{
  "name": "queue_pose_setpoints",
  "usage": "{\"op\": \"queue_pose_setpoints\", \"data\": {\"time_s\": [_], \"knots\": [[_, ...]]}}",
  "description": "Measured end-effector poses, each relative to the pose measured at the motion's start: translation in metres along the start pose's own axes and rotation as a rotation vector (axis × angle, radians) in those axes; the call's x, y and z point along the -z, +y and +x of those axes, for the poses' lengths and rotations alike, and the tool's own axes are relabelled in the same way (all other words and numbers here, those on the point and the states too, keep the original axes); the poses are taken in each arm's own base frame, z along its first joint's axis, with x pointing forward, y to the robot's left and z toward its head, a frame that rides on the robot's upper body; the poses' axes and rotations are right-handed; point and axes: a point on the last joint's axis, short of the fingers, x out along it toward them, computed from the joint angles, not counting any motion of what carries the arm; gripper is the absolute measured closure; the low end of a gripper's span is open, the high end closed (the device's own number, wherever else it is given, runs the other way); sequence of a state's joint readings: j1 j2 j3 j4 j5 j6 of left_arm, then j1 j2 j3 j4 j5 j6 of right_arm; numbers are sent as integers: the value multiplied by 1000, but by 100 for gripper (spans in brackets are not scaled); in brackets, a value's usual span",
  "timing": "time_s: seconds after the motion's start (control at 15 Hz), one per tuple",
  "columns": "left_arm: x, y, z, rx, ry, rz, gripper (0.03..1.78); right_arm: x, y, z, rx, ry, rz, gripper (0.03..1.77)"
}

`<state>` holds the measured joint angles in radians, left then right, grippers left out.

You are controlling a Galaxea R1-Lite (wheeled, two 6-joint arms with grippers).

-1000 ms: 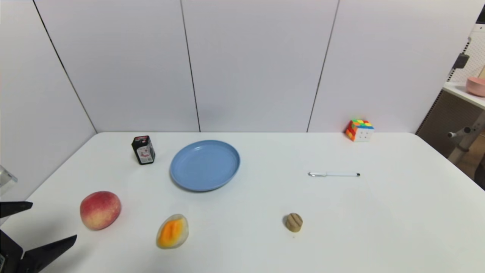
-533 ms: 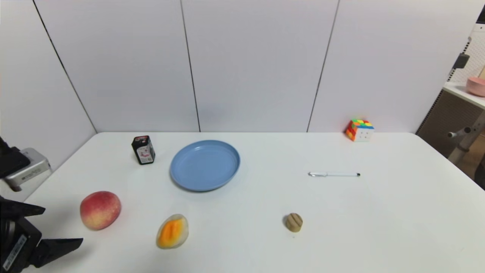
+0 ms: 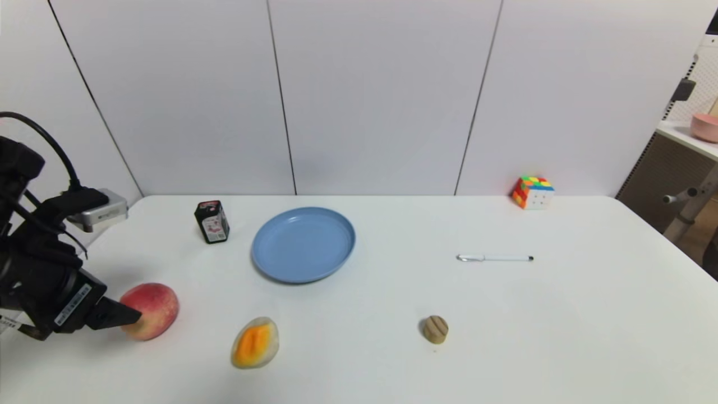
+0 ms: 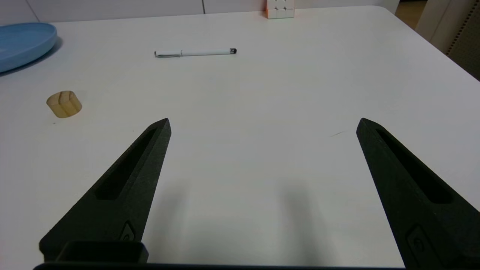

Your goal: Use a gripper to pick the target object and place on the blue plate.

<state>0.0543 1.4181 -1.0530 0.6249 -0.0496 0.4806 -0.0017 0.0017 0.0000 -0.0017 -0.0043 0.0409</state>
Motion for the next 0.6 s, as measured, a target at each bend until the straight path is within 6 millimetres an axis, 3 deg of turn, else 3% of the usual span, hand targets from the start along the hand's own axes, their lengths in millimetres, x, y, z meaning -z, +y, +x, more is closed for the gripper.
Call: {"op": "queue_pose_setpoints", "data": {"time_s": [0.33, 0.6], "knots": [[-6, 6, 31, 44, 90, -3, 12, 0, 0, 0, 0, 0, 0, 9], [-11, 9, 44, 61, 121, -2, 12, 0, 0, 0, 1, 0, 0, 9]]}}
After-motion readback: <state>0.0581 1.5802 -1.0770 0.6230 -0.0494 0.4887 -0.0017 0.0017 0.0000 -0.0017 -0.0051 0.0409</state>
